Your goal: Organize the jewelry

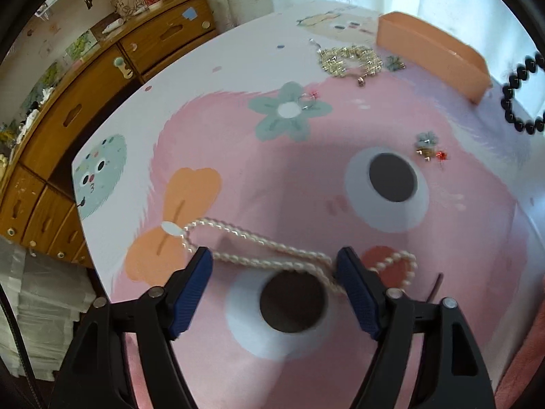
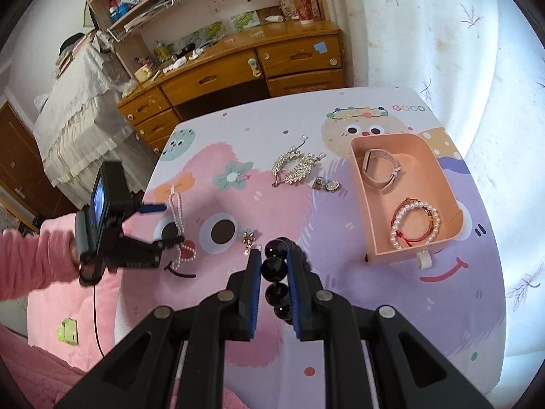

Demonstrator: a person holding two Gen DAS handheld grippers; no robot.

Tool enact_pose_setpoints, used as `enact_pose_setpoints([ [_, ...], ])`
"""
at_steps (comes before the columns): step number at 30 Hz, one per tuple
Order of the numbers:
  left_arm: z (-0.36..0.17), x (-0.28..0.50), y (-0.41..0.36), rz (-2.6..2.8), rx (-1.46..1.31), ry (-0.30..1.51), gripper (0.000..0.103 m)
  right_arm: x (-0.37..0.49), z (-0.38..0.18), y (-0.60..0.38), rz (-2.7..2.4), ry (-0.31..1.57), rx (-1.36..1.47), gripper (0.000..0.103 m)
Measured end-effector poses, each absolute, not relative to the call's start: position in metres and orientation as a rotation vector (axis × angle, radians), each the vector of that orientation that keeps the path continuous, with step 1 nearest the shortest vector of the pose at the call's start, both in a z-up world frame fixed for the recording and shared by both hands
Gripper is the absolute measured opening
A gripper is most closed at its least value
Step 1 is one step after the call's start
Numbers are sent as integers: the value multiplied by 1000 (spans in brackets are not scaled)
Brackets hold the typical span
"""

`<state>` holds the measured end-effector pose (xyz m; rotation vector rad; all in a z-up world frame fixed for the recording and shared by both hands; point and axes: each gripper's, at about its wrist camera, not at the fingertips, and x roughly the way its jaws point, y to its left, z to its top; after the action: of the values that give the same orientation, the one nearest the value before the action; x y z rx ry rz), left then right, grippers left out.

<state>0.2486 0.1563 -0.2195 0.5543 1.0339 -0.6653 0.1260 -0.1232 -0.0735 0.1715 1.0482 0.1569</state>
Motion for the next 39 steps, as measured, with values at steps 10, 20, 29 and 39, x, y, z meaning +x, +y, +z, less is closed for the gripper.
enact_pose_setpoints([
  [10,-223,282,170,-683,438,1118,60,128,-77,-118,148,1068,170,15],
  [20,-218,257,177,-571,258,1166,7,129,-78,-109,152,1061,171,15],
  [29,-218,230,187,-393,62,1229,0,125,-73,-106,149,1044,175,15],
  [39,-218,230,195,-345,18,1291,0,113,-68,-117,138,1019,192,15],
])
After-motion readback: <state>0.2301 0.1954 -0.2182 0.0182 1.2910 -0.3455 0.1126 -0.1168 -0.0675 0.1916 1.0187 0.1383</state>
